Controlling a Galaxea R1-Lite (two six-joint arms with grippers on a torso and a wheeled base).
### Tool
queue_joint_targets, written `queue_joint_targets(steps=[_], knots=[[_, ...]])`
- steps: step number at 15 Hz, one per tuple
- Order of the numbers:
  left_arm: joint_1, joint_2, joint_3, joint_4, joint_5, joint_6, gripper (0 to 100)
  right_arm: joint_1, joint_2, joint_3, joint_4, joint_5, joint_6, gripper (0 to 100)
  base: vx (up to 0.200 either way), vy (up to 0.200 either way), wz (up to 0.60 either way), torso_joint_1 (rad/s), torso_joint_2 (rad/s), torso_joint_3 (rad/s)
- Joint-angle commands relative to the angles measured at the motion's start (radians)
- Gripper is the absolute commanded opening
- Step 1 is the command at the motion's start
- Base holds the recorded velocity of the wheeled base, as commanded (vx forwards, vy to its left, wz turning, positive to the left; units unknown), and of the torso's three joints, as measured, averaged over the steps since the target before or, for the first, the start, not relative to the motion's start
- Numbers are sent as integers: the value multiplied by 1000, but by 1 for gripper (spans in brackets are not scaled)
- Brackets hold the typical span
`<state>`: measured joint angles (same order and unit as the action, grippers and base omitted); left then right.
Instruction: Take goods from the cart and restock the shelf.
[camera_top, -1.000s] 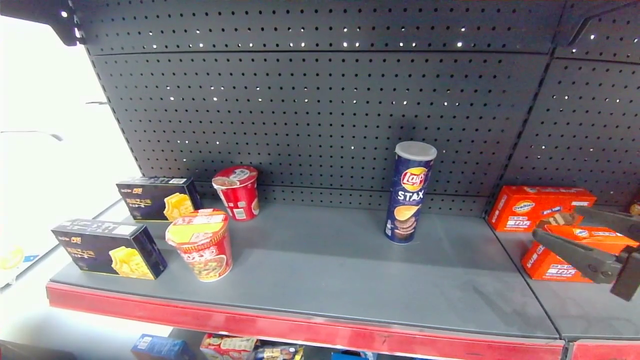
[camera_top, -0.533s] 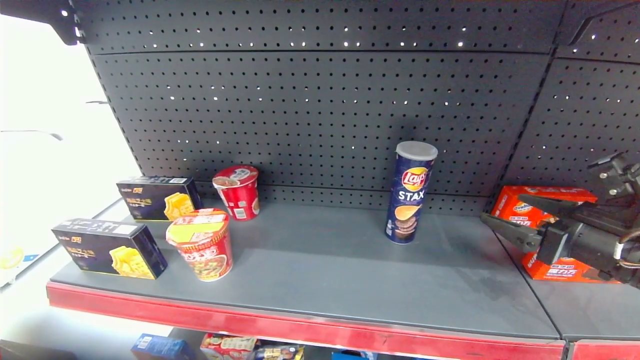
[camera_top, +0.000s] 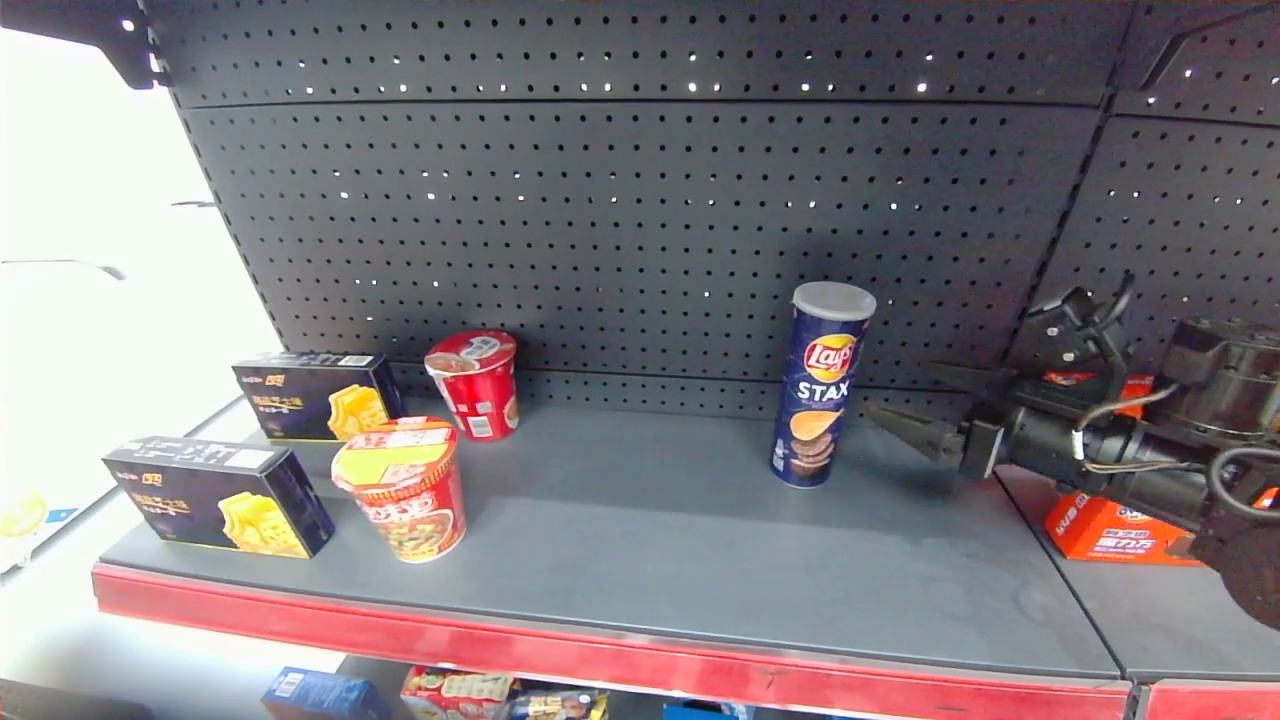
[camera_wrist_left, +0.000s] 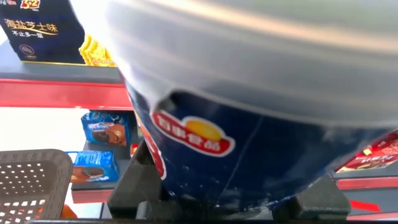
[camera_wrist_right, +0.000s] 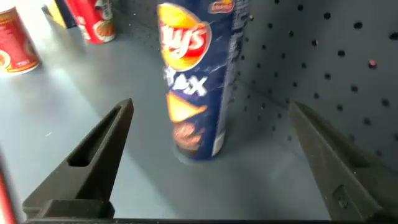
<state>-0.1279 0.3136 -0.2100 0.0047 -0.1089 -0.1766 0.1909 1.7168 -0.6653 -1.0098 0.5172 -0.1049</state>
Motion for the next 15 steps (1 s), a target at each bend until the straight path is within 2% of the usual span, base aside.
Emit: queue_joint_targets(steps=[1, 5, 7, 15], knots=[[-1, -7, 0, 0, 0, -1, 0, 2, 72, -42, -1, 4, -1, 100, 0, 0, 0, 0, 0, 0], [-3, -7, 9, 0, -5, -1, 0, 10, 184, -74, -13, 7, -7, 100, 0, 0, 0, 0, 0, 0], [-4, -7, 18, 0, -6, -15, 0, 21, 214, -91, -21, 9, -7, 100, 0, 0, 0, 0, 0, 0], [-4, -7, 37, 0, -6, -17, 0, 65, 357, -231, -29, 27, -2, 100, 0, 0, 0, 0, 0, 0]])
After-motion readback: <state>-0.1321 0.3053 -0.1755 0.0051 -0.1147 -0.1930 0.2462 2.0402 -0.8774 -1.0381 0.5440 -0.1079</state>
